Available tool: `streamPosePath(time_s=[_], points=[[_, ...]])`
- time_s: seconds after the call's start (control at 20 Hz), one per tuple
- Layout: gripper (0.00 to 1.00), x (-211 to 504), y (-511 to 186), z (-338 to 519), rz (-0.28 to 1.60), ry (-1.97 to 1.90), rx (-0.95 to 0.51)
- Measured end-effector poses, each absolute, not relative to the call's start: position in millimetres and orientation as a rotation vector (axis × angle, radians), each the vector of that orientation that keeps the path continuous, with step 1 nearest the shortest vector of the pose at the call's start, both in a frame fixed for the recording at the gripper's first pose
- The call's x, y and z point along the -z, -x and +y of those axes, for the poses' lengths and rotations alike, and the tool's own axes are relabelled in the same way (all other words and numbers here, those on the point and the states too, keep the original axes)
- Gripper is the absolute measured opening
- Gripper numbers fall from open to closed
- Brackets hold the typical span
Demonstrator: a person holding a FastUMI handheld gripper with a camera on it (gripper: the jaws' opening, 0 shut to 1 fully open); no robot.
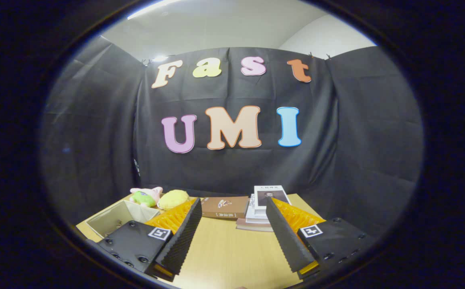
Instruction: Open the storage box then place both shoes into the box .Put the left shoe in first, then the right shoe, with the right side of both shoes facing outward in a uniform manner.
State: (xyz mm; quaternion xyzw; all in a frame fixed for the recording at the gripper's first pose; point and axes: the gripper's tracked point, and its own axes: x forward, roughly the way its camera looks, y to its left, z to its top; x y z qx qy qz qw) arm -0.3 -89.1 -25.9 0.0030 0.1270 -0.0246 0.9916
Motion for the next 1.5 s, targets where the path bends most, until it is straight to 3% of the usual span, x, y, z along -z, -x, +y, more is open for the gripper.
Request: streamPosePath(time_s=[1.5], points=[[1.0, 6.0, 7.5, -107.4, 0.17, 0.033, 0.108]])
